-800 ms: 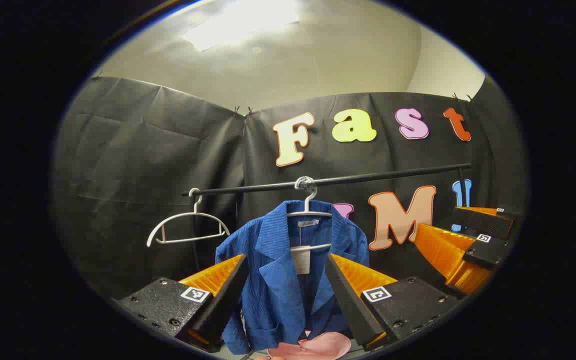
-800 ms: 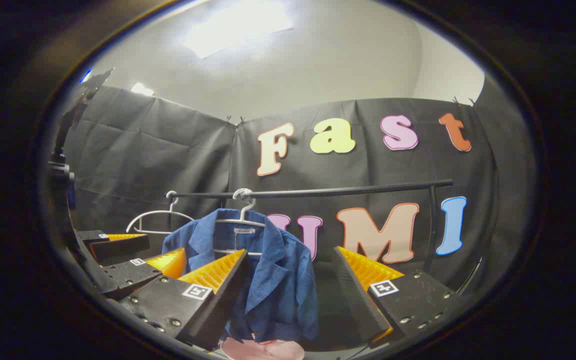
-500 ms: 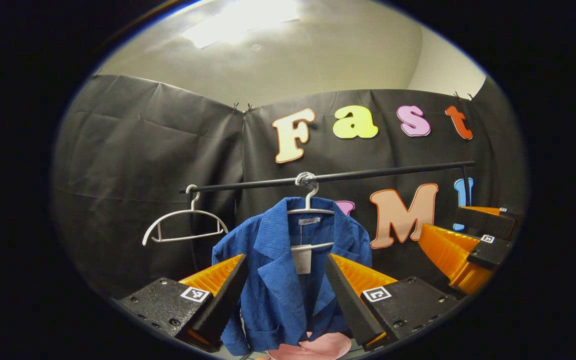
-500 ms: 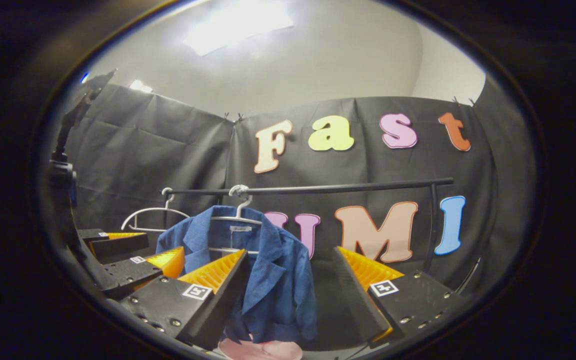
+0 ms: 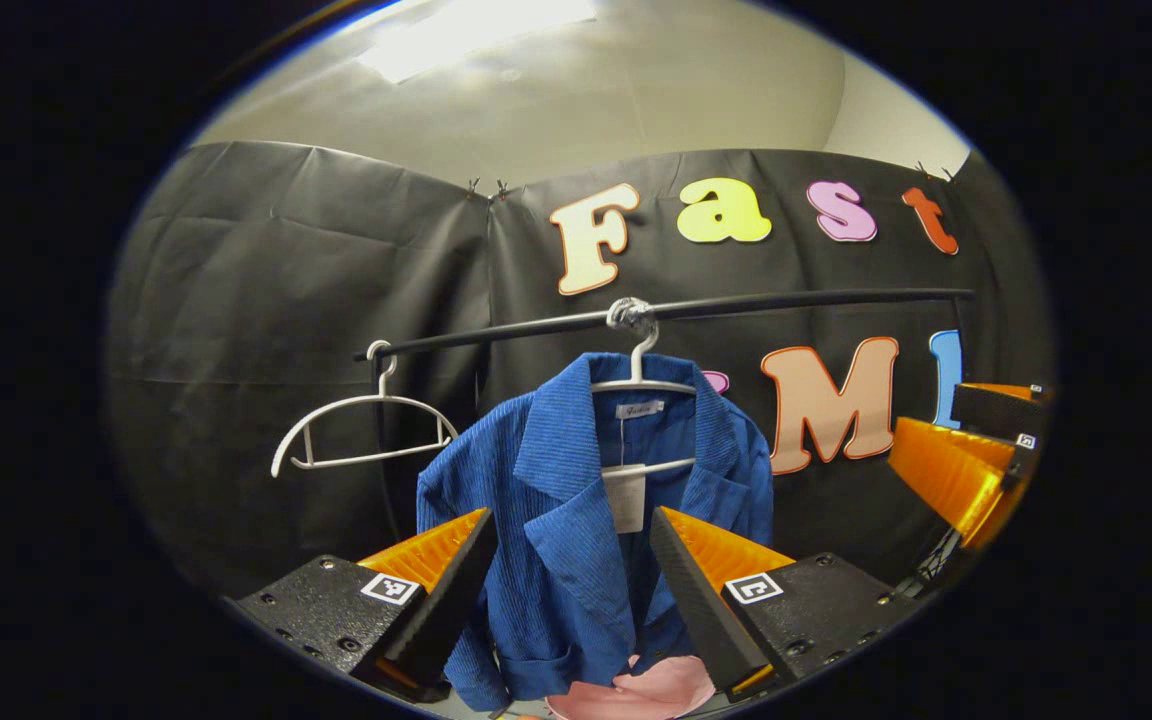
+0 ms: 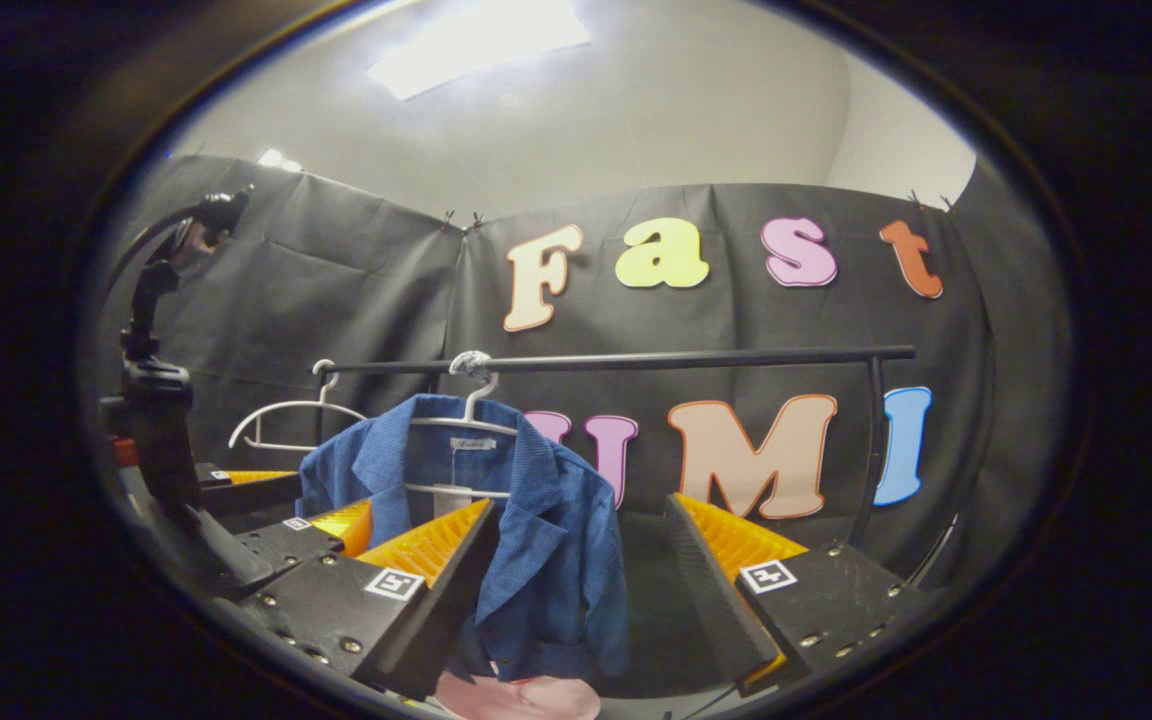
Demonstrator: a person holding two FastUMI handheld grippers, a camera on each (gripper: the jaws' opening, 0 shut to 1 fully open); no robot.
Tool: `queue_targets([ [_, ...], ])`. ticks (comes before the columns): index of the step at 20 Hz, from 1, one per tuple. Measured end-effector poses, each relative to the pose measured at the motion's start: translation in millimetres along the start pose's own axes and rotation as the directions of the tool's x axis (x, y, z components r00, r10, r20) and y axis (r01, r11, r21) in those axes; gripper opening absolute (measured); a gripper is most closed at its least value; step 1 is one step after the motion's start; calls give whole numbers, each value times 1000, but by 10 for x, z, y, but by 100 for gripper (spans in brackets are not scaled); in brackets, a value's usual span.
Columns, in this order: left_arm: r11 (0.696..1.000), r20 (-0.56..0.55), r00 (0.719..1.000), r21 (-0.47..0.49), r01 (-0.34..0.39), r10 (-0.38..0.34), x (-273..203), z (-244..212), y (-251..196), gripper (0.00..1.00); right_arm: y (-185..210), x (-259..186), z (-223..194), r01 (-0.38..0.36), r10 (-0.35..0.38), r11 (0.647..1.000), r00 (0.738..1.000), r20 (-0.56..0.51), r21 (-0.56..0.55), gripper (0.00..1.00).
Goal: Grasp the clothes on the hanger with both hands and then place them into the laundry hamper below.
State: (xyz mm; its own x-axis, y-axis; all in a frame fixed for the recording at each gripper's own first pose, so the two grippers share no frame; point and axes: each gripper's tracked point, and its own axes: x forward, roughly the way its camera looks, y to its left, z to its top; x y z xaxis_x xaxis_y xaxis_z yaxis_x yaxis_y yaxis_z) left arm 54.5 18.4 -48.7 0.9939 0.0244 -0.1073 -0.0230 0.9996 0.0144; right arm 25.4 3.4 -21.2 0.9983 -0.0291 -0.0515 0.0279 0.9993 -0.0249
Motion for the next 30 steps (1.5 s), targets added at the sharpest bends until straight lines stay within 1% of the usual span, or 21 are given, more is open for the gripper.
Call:
queue_targets([
  [1,1000,-11,1000,-4,-2,2,61,-53,2,95,3,22,-20,2,-2,1000,1000,-2,-2,95],
  [2,1000,-25,1000,-8,-4,4,127,-122,6,95,2,41,-29,5,-5,1000,1000,-5,-3,99],
  [6,1000,-69,998,-11,-10,9,401,-403,-26,95,-1,124,-101,16,-16,1000,1000,-21,-7,99],
  [8,1000,-101,995,-7,-11,10,533,-561,-35,92,-5,173,-137,21,-22,1000,999,-34,-14,99],
  [9,1000,-114,993,-11,-6,5,598,-619,-41,92,-4,200,-164,24,-25,999,999,-38,-25,95],
  [10,1000,-127,992,-14,1,-3,647,-692,-54,92,1,234,-180,25,-26,999,999,-41,-30,99],
  [11,1000,-139,990,-15,8,-10,693,-740,-59,92,28,272,-209,22,-23,999,999,-47,-30,99],
  [16,1000,-155,988,-23,21,-24,828,-829,10,48,88,432,-357,12,-14,1000,998,-69,-29,99],
  [19,1000,-162,987,-20,9,-12,865,-842,99,16,163,538,-427,-2,0,1000,997,-80,-19,99],
  [20,1000,-165,986,-18,7,-10,865,-848,131,10,191,564,-459,-8,6,1000,997,-82,-15,99],
  [22,1000,-178,984,-16,12,-15,853,-857,163,6,250,624,-499,-19,18,1000,996,-85,-7,99],
  [24,999,-185,982,-15,33,-35,825,-843,166,5,325,678,-559,-32,32,999,994,-100,7,99],
  [25,999,-187,981,-14,42,-44,805,-827,169,2,355,706,-605,-37,38,999,993,-110,13,99],
  [26,999,-188,981,-12,52,-53,769,-811,161,5,386,736,-638,-41,43,999,992,-116,16,99],
  [27,998,-188,980,-7,62,-62,743,-782,159,5,422,767,-660,-45,47,999,992,-118,18,99],
  [28,998,-189,980,-1,71,-69,706,-764,170,5,464,801,-693,-49,51,999,991,-121,19,96],
  [30,996,-184,979,1,91,-89,642,-702,168,5,546,853,-743,-57,60,998,991,-124,21,95],
])
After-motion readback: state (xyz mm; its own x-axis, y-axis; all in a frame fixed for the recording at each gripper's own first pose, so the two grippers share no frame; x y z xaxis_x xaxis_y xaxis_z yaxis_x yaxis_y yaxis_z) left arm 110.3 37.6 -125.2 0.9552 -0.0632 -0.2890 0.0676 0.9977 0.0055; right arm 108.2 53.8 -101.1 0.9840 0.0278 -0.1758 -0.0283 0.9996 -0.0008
